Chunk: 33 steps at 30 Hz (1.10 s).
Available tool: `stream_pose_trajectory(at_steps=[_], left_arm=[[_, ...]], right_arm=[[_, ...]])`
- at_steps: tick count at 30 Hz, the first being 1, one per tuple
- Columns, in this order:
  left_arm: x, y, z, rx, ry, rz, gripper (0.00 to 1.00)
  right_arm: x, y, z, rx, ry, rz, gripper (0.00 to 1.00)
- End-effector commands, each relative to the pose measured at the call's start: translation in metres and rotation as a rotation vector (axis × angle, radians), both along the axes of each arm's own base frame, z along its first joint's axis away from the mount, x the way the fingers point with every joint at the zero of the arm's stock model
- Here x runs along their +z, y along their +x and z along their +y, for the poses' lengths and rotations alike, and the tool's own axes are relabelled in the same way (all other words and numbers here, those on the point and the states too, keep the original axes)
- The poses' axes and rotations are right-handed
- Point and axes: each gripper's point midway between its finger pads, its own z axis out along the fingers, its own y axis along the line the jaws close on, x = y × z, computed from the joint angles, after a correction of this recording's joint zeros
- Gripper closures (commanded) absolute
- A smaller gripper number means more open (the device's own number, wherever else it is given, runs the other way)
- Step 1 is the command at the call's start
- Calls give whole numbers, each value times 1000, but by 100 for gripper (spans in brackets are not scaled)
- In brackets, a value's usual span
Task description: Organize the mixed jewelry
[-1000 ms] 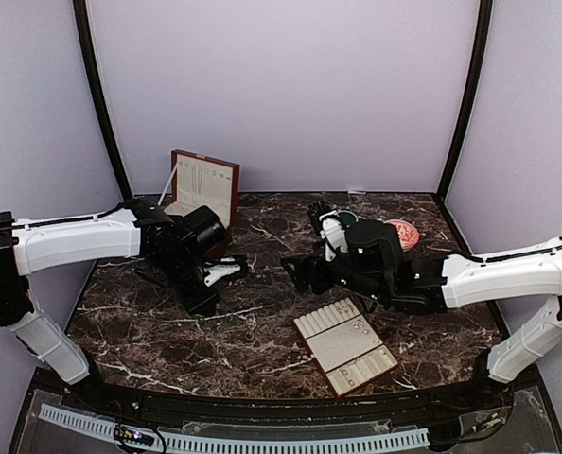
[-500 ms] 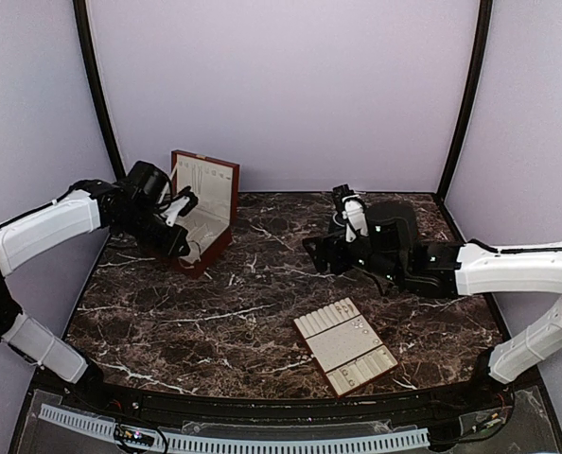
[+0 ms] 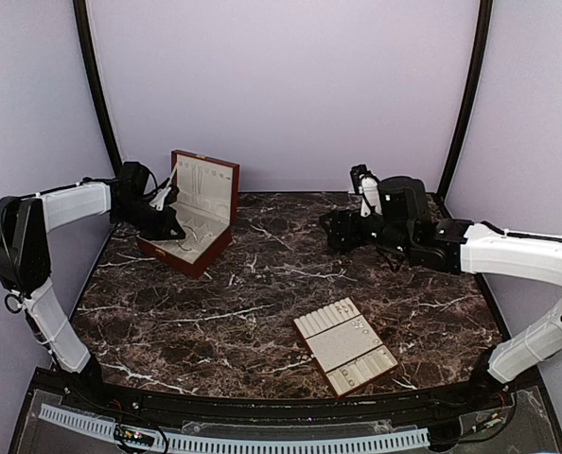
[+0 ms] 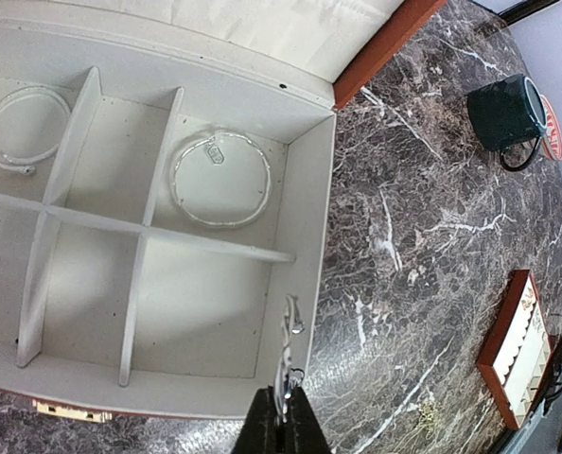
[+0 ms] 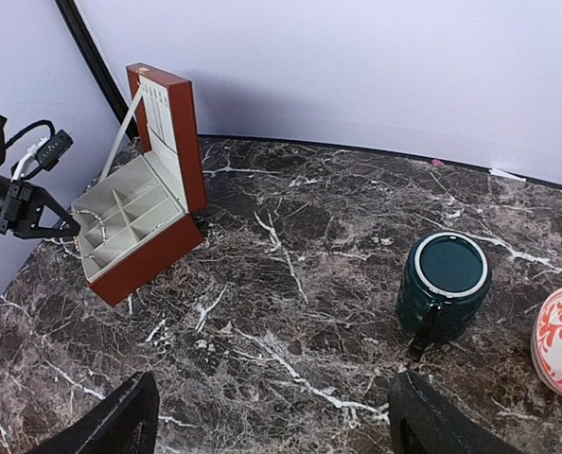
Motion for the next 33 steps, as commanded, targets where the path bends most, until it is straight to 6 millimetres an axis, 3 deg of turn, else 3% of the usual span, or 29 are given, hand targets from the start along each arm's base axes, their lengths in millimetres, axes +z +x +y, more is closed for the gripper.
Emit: stream_pose_trajectory(at_steps=[1,16,22,31,33], left_arm=[[2,8,-5,-50,-9,2,100],[-56,13,7,-65,90,107,98],[-65,19,12,-68,126,110,80],[-38,26,26,-52,223,4,39],[-28,25,19,-81,217,-39,34]], right_arm=[[5,10,0,-6,29,22,16],[2,12,-1,-5,56,51,16],[1,10,-3,-6,57,54,16],[6,9,-4,-6,78,48,16],[7,9,-4,-7,73,47,16]])
